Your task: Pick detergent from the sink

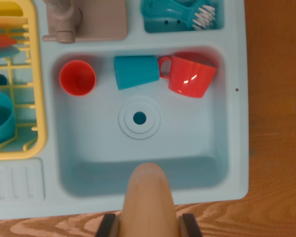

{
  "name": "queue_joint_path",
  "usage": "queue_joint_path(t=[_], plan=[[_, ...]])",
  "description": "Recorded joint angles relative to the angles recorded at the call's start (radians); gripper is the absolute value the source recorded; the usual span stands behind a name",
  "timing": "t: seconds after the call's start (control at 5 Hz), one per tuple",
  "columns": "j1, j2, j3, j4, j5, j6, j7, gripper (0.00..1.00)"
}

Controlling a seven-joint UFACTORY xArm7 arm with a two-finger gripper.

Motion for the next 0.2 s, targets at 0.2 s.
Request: queue_joint_path(t=[0.2], plan=[[0.0000, -0.001, 0.000, 0.002, 0.0000, 0.002, 0.000, 1.00]])
